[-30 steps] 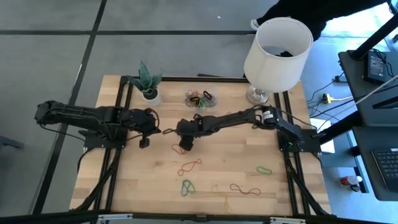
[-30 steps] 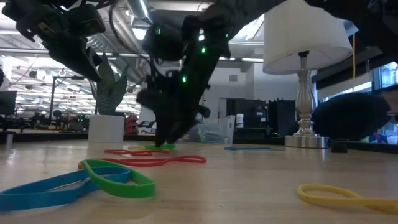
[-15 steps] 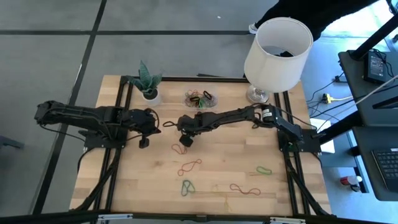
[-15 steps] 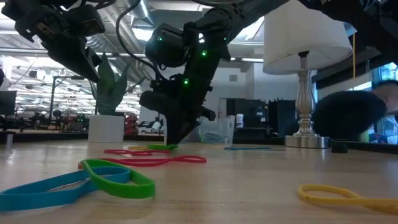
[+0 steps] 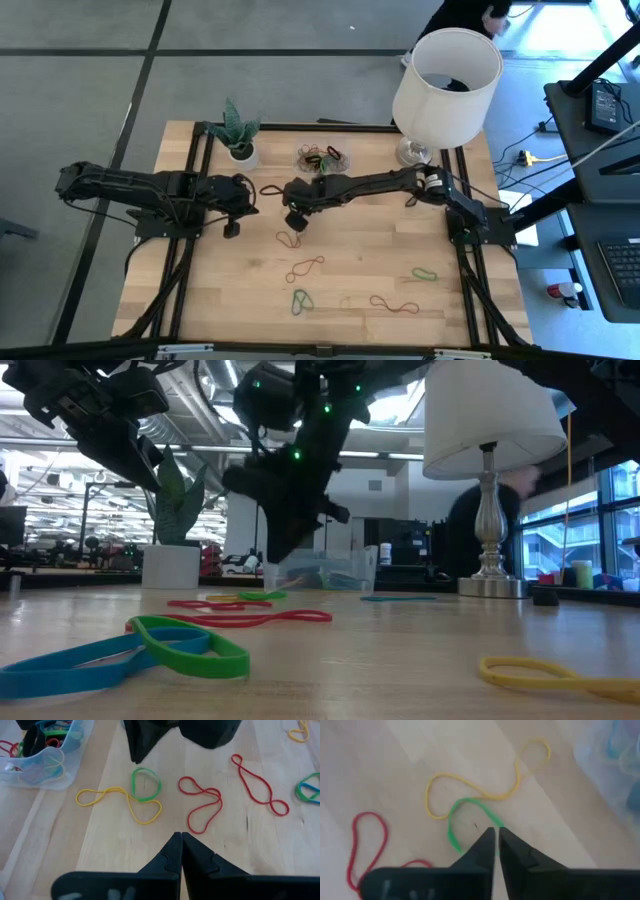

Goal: Pick and place rubber bands into bin
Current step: Put the green rubber band into the transparent bin

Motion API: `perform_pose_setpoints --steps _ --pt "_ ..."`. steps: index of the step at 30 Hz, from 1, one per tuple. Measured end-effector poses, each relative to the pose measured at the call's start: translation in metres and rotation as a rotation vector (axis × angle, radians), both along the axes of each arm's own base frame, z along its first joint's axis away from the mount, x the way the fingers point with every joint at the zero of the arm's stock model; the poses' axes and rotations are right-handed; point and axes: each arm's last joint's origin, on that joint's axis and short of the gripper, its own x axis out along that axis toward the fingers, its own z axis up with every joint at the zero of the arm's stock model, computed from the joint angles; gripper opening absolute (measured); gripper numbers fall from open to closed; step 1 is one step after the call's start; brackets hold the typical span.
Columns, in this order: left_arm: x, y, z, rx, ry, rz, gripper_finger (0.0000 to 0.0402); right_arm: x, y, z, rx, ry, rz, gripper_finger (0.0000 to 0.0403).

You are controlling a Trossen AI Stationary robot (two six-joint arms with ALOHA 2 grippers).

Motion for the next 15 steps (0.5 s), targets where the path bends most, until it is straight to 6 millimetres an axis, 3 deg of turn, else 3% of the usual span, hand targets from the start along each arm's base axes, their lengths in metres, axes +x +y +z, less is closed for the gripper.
perform_pose_setpoints --steps 8,15 --pt "0.0 0.0 0.0 0.0 -0.001 0.0 0.0002 -0.014 -0.002 -0.039 0.045 0.051 -0.125 0.0093" --pt "0.0 0.0 0.0 0.0 -0.001 0.0 0.0002 -0.017 0.0 -0.049 0.063 0.002 -0.166 0.0109"
